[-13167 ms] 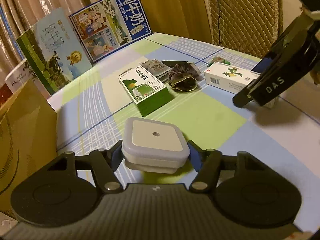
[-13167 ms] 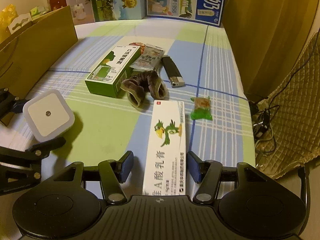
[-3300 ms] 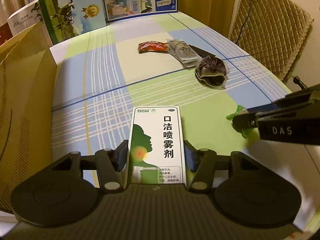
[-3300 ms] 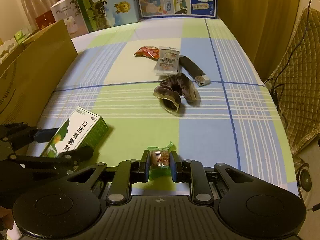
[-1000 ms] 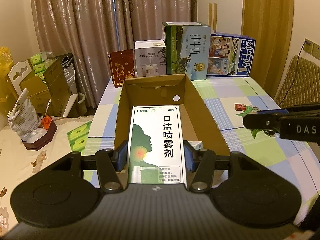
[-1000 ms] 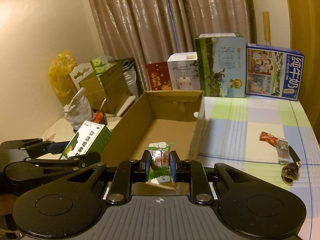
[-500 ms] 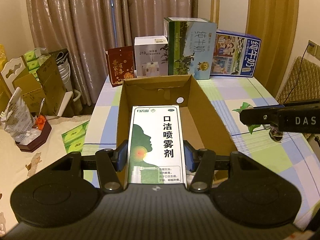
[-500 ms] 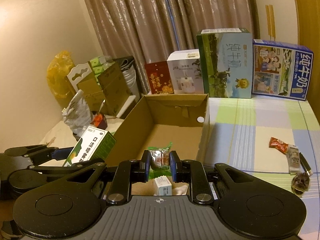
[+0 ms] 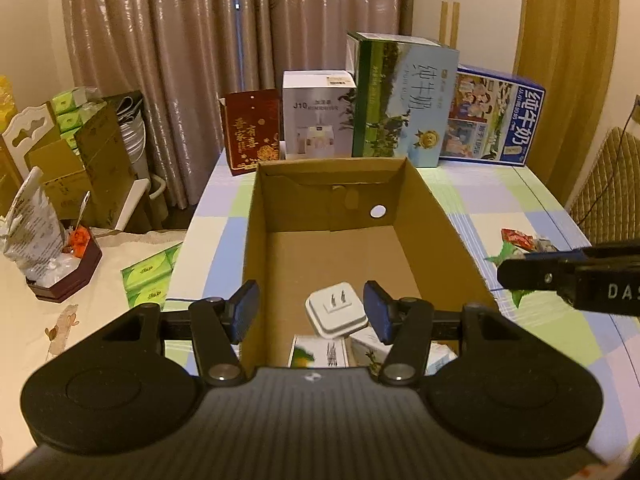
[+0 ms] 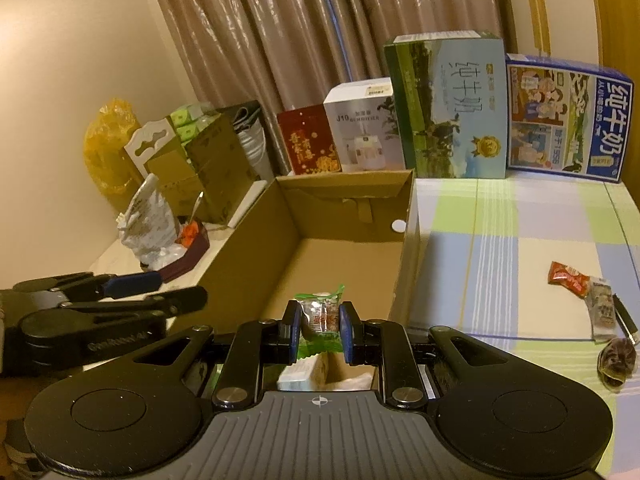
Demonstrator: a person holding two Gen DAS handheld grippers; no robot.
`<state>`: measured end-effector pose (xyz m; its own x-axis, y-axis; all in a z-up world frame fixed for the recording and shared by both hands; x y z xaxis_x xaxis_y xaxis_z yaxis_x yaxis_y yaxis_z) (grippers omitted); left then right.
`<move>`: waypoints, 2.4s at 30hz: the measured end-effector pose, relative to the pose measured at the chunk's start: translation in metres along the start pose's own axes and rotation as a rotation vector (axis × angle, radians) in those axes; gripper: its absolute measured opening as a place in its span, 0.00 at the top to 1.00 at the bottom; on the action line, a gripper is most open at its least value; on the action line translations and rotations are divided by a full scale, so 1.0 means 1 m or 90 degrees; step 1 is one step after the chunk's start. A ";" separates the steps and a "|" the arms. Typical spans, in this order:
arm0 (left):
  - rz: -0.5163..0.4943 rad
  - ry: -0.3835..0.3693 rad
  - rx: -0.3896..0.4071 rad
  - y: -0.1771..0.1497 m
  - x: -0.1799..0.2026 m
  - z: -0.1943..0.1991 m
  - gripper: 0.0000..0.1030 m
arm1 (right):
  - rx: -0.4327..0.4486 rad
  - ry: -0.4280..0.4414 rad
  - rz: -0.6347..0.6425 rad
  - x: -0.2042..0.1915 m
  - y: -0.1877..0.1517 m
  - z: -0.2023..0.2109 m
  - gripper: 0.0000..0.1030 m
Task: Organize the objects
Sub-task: 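Open left tool to drop spray box while right tool drops the candy, then move both tools back from the cardboard box to the table items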
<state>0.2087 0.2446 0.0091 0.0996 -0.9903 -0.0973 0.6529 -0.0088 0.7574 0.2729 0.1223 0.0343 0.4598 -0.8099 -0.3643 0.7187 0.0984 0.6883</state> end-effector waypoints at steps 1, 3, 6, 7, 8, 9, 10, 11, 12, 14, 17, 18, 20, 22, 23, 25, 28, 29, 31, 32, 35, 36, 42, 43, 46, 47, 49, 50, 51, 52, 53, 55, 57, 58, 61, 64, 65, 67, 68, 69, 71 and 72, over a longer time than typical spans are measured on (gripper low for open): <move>0.001 0.002 0.000 -0.001 -0.001 0.001 0.48 | -0.003 0.001 -0.002 0.000 -0.001 -0.001 0.83; 0.003 0.003 -0.001 -0.005 -0.002 0.004 0.46 | -0.007 0.003 -0.007 0.000 -0.002 -0.003 0.83; 0.011 0.001 0.000 -0.008 -0.004 0.007 0.42 | -0.009 0.007 -0.011 -0.001 -0.004 -0.004 0.83; 0.013 0.001 0.001 -0.009 -0.004 0.009 0.42 | -0.010 0.008 -0.012 -0.002 -0.004 -0.005 0.83; 0.015 0.000 0.002 -0.009 -0.004 0.011 0.41 | -0.010 0.010 -0.014 -0.003 -0.004 -0.005 0.83; 0.017 0.000 0.002 -0.010 -0.004 0.012 0.40 | -0.008 0.013 -0.017 -0.004 -0.003 -0.006 0.83; 0.018 0.001 0.002 -0.011 -0.005 0.013 0.39 | -0.007 0.018 -0.022 -0.004 -0.001 -0.006 0.83; 0.018 0.002 0.001 -0.012 -0.004 0.014 0.34 | -0.004 0.025 -0.029 -0.004 0.000 -0.007 0.82; 0.019 0.004 0.002 -0.013 -0.004 0.015 0.30 | -0.002 0.034 -0.037 -0.004 0.002 -0.007 0.80; 0.020 0.005 -0.002 -0.015 -0.005 0.017 0.28 | 0.005 0.043 -0.052 -0.001 0.005 -0.006 0.70; 0.024 0.008 -0.005 -0.018 -0.005 0.021 0.25 | 0.013 0.040 -0.064 0.005 0.006 -0.001 0.63; 0.024 0.011 -0.004 -0.020 -0.004 0.024 0.24 | 0.013 0.039 -0.070 0.008 0.006 0.001 0.63; 0.025 0.015 -0.002 -0.022 -0.003 0.027 0.22 | 0.013 0.034 -0.075 0.013 0.004 0.006 0.63; 0.025 0.015 0.000 -0.024 0.000 0.032 0.21 | 0.013 0.028 -0.080 0.018 0.000 0.013 0.62; 0.027 0.015 0.001 -0.025 0.001 0.035 0.20 | 0.014 0.026 -0.084 0.020 -0.002 0.018 0.62; 0.028 0.019 0.002 -0.029 0.006 0.041 0.19 | 0.014 0.023 -0.092 0.024 -0.007 0.027 0.61; 0.035 0.017 0.007 -0.033 0.012 0.052 0.15 | 0.019 0.017 -0.099 0.028 -0.014 0.043 0.57; 0.037 0.016 0.007 -0.034 0.015 0.055 0.14 | 0.021 0.014 -0.099 0.029 -0.016 0.049 0.54; 0.040 0.016 0.008 -0.037 0.021 0.062 0.11 | 0.026 0.008 -0.098 0.031 -0.022 0.062 0.48; 0.038 0.016 0.008 -0.038 0.024 0.066 0.09 | 0.027 0.004 -0.096 0.030 -0.025 0.067 0.44; 0.034 0.017 0.011 -0.041 0.035 0.077 0.05 | 0.040 -0.014 -0.082 0.031 -0.036 0.086 0.36; 0.037 0.015 0.013 -0.042 0.037 0.080 0.04 | 0.041 -0.020 -0.078 0.031 -0.040 0.091 0.34; 0.039 0.009 0.019 -0.047 0.055 0.098 0.01 | 0.049 -0.057 -0.066 0.041 -0.067 0.121 0.19; 0.039 0.008 0.019 -0.048 0.058 0.101 0.01 | 0.051 -0.061 -0.071 0.045 -0.071 0.127 0.16; 0.038 -0.006 0.017 -0.049 0.069 0.106 0.01 | 0.055 -0.074 -0.076 0.055 -0.081 0.142 0.11; 0.041 -0.014 0.017 -0.050 0.073 0.108 0.01 | 0.059 -0.081 -0.074 0.059 -0.084 0.148 0.10; 0.047 -0.023 0.016 -0.051 0.081 0.111 0.01 | 0.067 -0.096 -0.074 0.067 -0.089 0.160 0.08; 0.045 -0.029 0.018 -0.052 0.086 0.112 0.01 | 0.071 -0.104 -0.076 0.072 -0.091 0.166 0.07; 0.041 -0.035 0.019 -0.053 0.091 0.114 0.01 | 0.073 -0.110 -0.080 0.077 -0.092 0.170 0.06; 0.037 -0.041 0.020 -0.053 0.098 0.115 0.01 | 0.077 -0.117 -0.086 0.083 -0.093 0.176 0.06; 0.031 -0.049 0.021 -0.053 0.105 0.115 0.01 | 0.080 -0.123 -0.091 0.089 -0.094 0.180 0.05; 0.021 -0.066 0.023 -0.054 0.119 0.114 0.01 | 0.088 -0.138 -0.104 0.102 -0.097 0.191 0.05; 0.010 -0.079 0.022 -0.054 0.134 0.112 0.01 | 0.093 -0.151 -0.119 0.114 -0.101 0.199 0.04; 0.003 -0.085 0.021 -0.054 0.142 0.110 0.01 | 0.096 -0.157 -0.127 0.121 -0.102 0.204 0.04; -0.015 -0.101 0.019 -0.053 0.164 0.105 0.01 | 0.103 -0.173 -0.144 0.137 -0.106 0.215 0.04; -0.023 -0.118 0.019 -0.052 0.180 0.100 0.01 | 0.109 -0.187 -0.157 0.151 -0.109 0.226 0.04; -0.027 -0.121 0.018 -0.052 0.186 0.098 0.01 | 0.110 -0.191 -0.161 0.155 -0.109 0.228 0.04; -0.041 -0.119 0.016 -0.052 0.197 0.093 0.01 | 0.113 -0.199 -0.170 0.164 -0.110 0.234 0.04; -0.046 -0.119 0.018 -0.052 0.202 0.091 0.01 | 0.115 -0.201 -0.173 0.167 -0.111 0.236 0.04; -0.050 -0.120 0.018 -0.051 0.207 0.089 0.01 | 0.117 -0.203 -0.176 0.171 -0.111 0.239 0.04; -0.053 -0.128 0.018 -0.050 0.216 0.084 0.01 | 0.120 -0.208 -0.182 0.178 -0.110 0.242 0.04; -0.054 -0.132 0.018 -0.048 0.221 0.082 0.01 | 0.122 -0.210 -0.185 0.181 -0.110 0.244 0.04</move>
<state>0.1374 0.0152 0.0041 -0.1132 -0.9932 -0.0279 0.6301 -0.0935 0.7708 0.1502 -0.1759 0.0457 0.0411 -0.9315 -0.3614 0.6697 -0.2428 0.7018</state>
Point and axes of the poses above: each gripper's, at about its wrist camera, not at the fingertips, and z roughly against the way its jaws point, x to its right, y to its top, the point moved 6 cm from there along -z, roughly the way its jaws point, and after that the axes turned 6 degrees about -z, right-handed, at the moved point
